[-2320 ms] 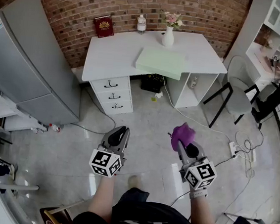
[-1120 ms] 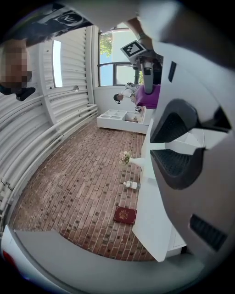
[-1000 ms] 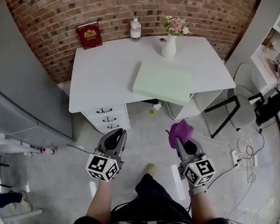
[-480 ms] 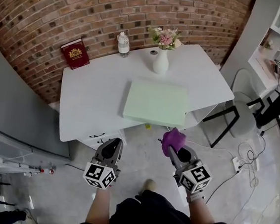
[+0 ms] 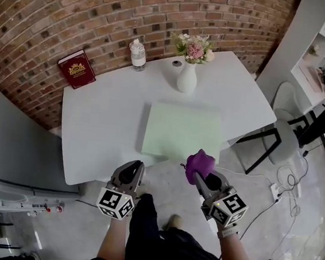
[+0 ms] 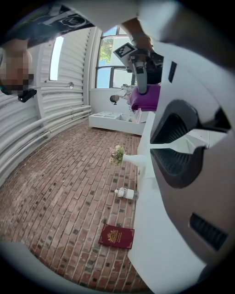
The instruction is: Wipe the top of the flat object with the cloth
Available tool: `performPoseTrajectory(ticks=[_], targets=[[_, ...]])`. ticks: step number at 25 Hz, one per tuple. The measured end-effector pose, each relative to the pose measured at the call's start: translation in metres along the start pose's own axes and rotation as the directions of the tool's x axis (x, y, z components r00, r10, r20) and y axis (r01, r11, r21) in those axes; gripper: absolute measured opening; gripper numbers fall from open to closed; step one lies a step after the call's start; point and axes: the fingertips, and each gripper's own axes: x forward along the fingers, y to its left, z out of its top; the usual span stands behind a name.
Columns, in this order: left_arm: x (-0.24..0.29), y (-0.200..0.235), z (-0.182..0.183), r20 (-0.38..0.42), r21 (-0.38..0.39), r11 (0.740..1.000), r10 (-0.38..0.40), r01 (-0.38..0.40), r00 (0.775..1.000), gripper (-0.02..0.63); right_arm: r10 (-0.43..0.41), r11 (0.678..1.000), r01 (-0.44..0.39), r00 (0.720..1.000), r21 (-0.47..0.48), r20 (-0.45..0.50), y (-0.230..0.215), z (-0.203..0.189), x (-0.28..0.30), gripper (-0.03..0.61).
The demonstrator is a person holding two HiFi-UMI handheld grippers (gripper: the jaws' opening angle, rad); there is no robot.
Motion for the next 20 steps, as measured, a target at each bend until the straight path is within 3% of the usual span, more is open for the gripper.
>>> performPoseTrajectory(ticks=[3,11,20], targets=[[0.032,0.025,0.013,-0.001,-0.006,0.999,-0.050,0.050,0.999,0.034,-0.018,1.000,0.018,1.000,0.009,-0.018,-0.012,0.010,0.033,0.057],[0.094,0.090,0.015,-0.104,0.007,0.985,-0.168,0.170,0.980,0.034,-0.058,0.991,0.070,0.993,0.115,-0.107,-0.032,0.022,0.132,0.058],[0.138,0.114,-0.012,-0.255,0.036,0.945,-0.307,0.326,0.917,0.035,-0.036,0.979,0.081,0.971,0.186,-0.236,-0.053,0.032,0.228,0.058]])
